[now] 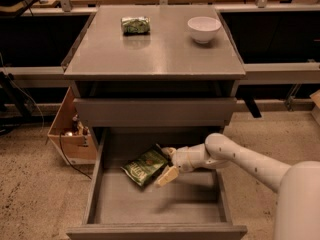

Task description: Pick green jalapeno chip bag from middle drawer and place on counter

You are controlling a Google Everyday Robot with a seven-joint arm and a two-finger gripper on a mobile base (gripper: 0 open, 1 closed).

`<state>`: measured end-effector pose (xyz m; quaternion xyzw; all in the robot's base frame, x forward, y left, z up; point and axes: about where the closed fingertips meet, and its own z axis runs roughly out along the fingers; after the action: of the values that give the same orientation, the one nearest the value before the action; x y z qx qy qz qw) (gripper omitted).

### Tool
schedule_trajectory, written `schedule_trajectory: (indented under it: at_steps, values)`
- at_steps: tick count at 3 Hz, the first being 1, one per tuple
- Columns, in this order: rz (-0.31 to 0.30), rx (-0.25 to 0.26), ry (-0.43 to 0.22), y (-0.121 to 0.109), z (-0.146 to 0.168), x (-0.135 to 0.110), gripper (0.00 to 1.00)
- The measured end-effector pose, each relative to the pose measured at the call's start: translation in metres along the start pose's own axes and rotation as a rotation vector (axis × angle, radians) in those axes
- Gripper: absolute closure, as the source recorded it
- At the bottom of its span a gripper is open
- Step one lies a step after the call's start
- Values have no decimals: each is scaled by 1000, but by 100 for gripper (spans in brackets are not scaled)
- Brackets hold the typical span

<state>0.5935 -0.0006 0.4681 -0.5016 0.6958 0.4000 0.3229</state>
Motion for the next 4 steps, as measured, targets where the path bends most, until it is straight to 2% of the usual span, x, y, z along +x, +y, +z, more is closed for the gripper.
schedule_trajectory:
  at_steps: [2, 3, 4]
  values:
    - [56, 49, -105, -55, 38, 30, 0]
    - [53, 83, -128, -77, 45, 34, 0]
    - [41, 121, -120, -91, 52, 39, 18]
